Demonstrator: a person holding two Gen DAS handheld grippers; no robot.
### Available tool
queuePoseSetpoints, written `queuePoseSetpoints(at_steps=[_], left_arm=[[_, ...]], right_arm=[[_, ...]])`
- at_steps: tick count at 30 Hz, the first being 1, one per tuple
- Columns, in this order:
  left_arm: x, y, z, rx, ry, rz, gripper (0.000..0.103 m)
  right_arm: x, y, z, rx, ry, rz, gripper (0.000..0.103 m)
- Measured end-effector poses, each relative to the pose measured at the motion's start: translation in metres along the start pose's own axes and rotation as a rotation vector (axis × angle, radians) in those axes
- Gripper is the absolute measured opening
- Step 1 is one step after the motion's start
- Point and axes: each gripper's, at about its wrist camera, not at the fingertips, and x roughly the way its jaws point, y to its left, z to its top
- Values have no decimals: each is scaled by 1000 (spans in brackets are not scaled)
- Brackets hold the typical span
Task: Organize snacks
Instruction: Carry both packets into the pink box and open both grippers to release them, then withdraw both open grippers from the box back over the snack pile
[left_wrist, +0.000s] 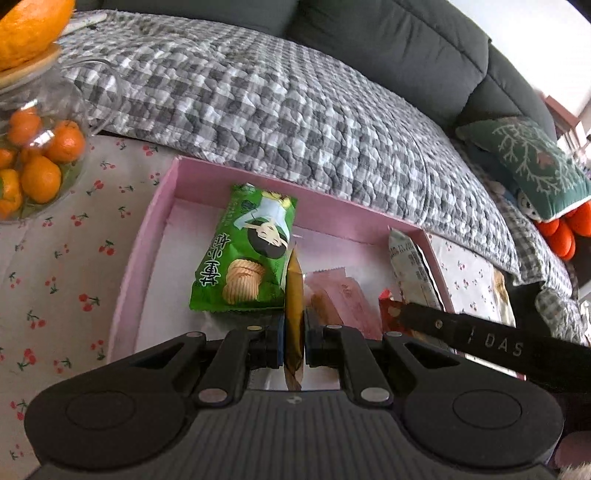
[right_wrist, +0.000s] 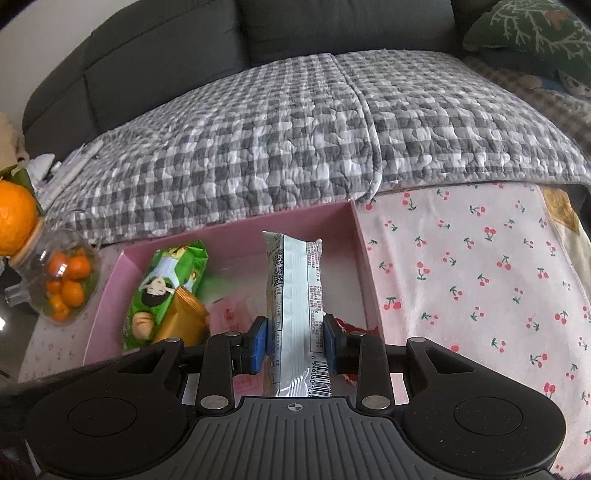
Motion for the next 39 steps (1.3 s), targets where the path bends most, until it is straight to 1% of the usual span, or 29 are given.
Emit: queuePoseSetpoints(at_steps=[1,2,4,5,6,7,8,10,11,13,14,16,17,20,22,24,26,28,31,32,34,36,38,39], left_arm=[[1,-2,-1,10,0,6,10],[0,-4,-1,23,0,11,10],[1,-8,-1,46,1,23,14],[1,-10,-1,57,3,28,15],[1,-11,-2,68,6,34,20],[1,-13,-2,79,8,39,26],[0,-15,-2,86,7,42,28],[-1,-17,-2,91,13,49,39],[-3,-18,-3,90,15,49,42],[-4,-22,-4,96,19,54,51],[-5,-24,-5,101,21,59,53],[-10,-22,-7,110,30,64,60],[-13,-24,-9,114,36,67,61],[-17,-25,-13,127,53,71,63],[-23,-27,-17,139,55,76,69],[-31,-29,-21,154,53,77,71],[-38,-32,-24,168,57,70,73],[-46,-35,-27,179,57,63,79],[-60,-38,-32,193,50,67,85],[-64,-37,-33,197,50,65,87],[-72,-38,-35,205,49,67,94],[-76,-38,-36,212,49,75,98],[-84,-40,-40,219,47,91,100],[-86,-39,-41,223,46,97,101]], right_arm=[[0,-1,0,4,1,6,34],[1,0,1,9,-1,10,35],[-1,-1,2,9,-3,19,35],[-4,-2,2,8,-6,22,38],[-6,-1,3,6,-12,24,39],[-8,-1,3,6,-18,24,43],[-10,-1,3,7,-21,23,46],[-14,-1,3,15,-27,25,46],[-16,-2,3,26,-26,27,46],[-19,-1,2,36,-21,28,46],[-21,0,1,34,-20,25,46],[-27,3,0,16,-17,15,48],[-29,5,-2,8,-15,11,52],[-38,8,-6,-13,-9,-1,52],[-44,8,-9,-21,-1,-12,53],[-49,7,-12,-22,7,-23,57],[-57,6,-15,-17,10,-34,66],[-64,4,-18,-6,13,-39,68],[-76,3,-21,11,18,-43,74],[-79,3,-23,12,17,-46,74],[-87,4,-26,7,19,-53,75],[-94,5,-30,6,20,-59,76],[-100,8,-34,6,19,-63,86],[-103,8,-37,9,17,-67,86]])
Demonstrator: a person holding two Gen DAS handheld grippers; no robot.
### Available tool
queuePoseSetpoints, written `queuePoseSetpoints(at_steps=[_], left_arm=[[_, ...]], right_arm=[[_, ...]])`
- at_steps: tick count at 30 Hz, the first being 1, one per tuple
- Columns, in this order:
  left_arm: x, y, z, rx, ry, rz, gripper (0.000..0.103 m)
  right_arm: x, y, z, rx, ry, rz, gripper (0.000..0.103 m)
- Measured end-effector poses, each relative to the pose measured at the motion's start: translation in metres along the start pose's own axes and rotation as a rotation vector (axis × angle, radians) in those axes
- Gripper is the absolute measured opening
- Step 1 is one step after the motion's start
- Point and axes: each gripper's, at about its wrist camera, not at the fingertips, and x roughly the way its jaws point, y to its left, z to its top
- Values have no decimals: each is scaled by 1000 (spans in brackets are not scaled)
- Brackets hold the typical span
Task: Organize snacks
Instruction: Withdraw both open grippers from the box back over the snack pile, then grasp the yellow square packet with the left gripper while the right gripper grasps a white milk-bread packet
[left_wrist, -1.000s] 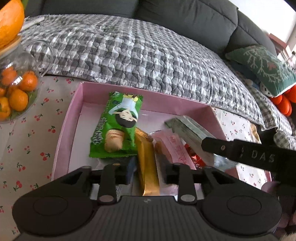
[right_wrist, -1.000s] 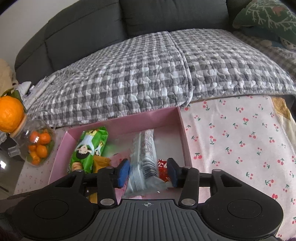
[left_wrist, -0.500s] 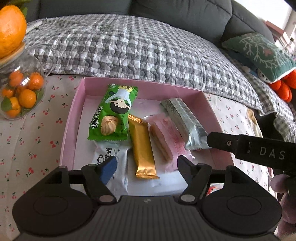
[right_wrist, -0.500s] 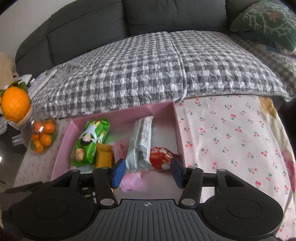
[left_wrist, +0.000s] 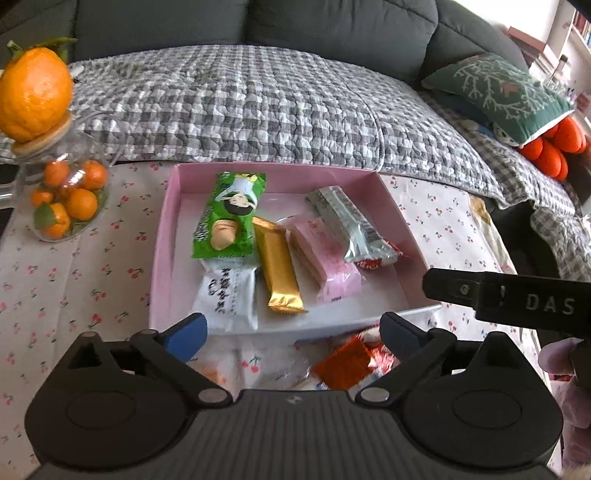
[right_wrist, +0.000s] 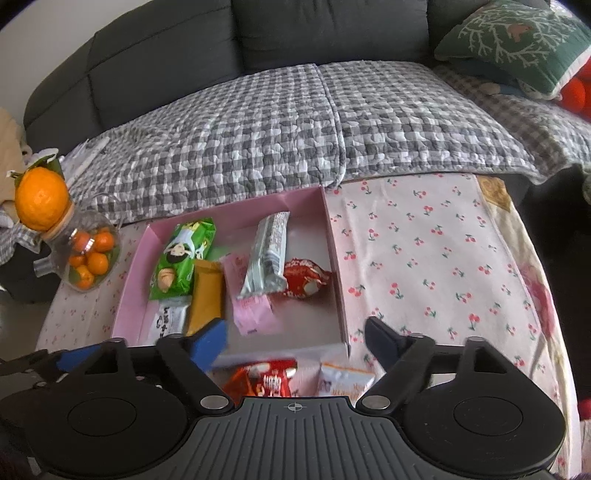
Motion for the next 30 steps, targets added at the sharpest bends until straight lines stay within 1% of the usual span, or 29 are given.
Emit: queuePoseSetpoints(at_steps=[8,13,15,16,18,21,26,30], left_arm=[[-19,4,-16,16,12,49,102],[-18,11,-29,7,22,58,102],[-18,14,-33,11,37,62,102],[-17,15,-36,19,45,71,102],[-18,17,-42,21,50,69,102],[-16,20,-45,29,83,40,102],[-11,18,-55,97,100,85,102],[-8,16,-66,134,123,83,101]], right_arm=[[-18,6,-18,-20,12,-23,86],[-19,5,-39,-37,21,-15,86],[-16,3,-49,-46,17,-18,87],[-16,3,-53,-54,28,-25,87],[-15,5,-58,-111,54,-36,87],[-17,7,-68,-162,43,-41,87],[-14,4,-82,-181,70,-37,87],[-13,1,-93,-224,83,-53,87]])
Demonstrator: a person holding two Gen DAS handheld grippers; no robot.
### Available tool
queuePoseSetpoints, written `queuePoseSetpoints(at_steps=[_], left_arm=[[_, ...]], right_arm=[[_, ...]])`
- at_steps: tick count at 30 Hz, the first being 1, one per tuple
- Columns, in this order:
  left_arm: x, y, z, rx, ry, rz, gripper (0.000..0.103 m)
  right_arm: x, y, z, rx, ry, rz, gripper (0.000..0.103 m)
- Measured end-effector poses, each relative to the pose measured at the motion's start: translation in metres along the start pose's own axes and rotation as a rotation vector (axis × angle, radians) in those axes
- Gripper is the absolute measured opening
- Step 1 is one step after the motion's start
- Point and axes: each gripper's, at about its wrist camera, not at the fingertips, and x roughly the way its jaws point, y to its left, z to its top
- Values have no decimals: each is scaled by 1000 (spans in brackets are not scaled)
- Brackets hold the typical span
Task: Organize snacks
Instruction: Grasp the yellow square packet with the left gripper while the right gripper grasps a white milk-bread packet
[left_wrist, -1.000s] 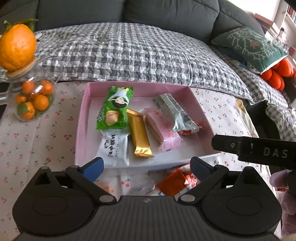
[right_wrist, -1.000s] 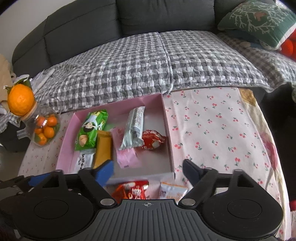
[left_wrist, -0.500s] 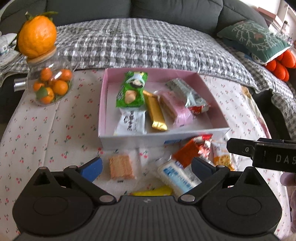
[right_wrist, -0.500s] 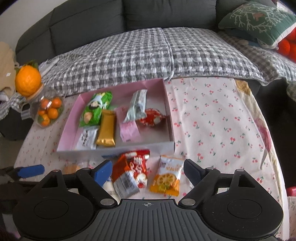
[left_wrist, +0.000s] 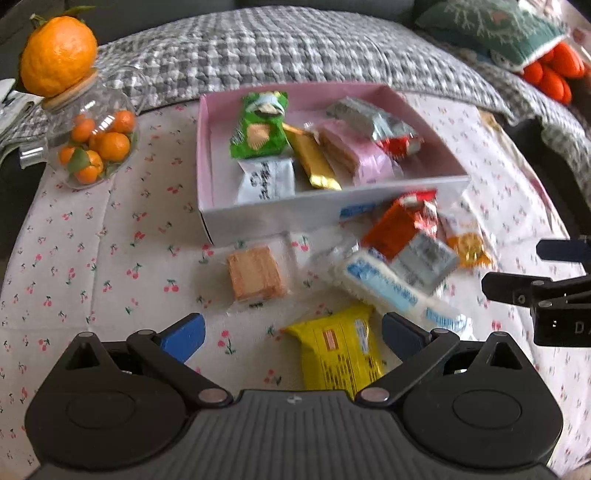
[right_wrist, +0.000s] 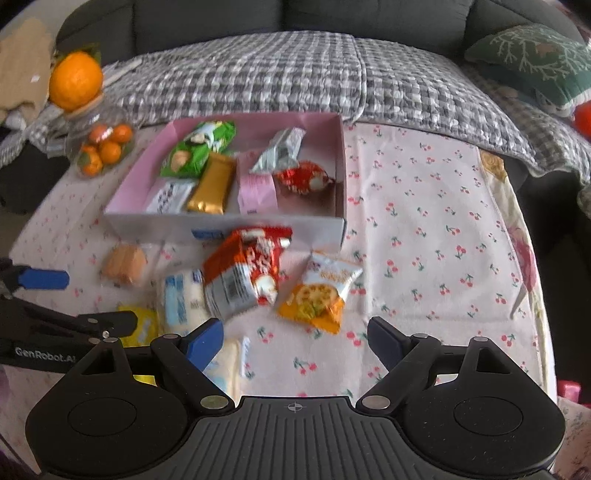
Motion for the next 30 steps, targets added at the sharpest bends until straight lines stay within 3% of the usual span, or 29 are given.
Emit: queuePoseSetpoints(at_steps=[5,12,18,22,26,30], left_arm=[[3,-7,-11,56,15,-15,98],[9,-10,-24,61,37,-46,89],[15,-11,-27,40,54,-124,65],[14,-12,-26,74,35,-125,48],[14,-6,-25,103,35,-116,48],[14,6,-24,115,44,-102,48]], right_arm=[[3,0,-19,-47,24,-9,87],[3,4,-40,-50,49,97,87],[3,16,-46,-105,6,127,87],[10,26,-48,-157,0,126,87],[21,34,-53,-200,34,110,87],[25,34,-55,-198,15,100,94]])
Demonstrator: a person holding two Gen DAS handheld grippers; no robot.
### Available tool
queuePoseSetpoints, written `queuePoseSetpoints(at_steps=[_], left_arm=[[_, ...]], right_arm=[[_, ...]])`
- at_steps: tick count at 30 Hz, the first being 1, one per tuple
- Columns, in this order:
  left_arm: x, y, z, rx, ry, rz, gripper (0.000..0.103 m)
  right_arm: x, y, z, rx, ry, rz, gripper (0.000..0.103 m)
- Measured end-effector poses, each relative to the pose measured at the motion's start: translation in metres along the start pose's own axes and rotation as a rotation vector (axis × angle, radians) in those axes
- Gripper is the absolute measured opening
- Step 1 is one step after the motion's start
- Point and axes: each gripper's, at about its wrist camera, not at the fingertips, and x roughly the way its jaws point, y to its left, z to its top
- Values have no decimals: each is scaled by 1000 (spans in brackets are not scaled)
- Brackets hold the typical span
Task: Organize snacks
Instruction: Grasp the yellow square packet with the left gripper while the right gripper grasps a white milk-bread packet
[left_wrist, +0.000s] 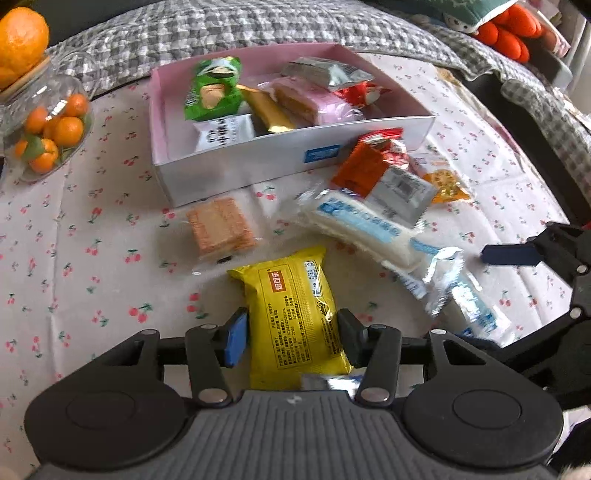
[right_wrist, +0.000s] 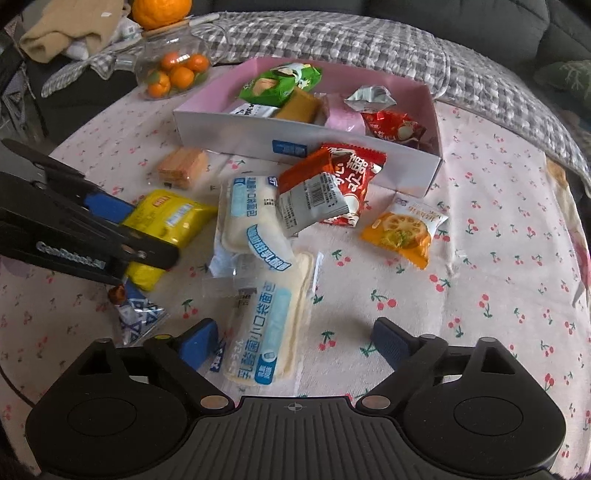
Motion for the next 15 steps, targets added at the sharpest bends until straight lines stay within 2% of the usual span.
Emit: queuePoseSetpoints(at_steps=[4,10,15], left_arm=[[-3,14,-4,-3,5,10,48],[-6,32,-9,-26,5,11,52],[-9,38,-15,-10,-7,18,54]], right_arm=[[0,-7,0,9,-7,-16,94],[-2,-29,1,59,30,-54,94],[-4,-47,-5,86,13,-57,94]])
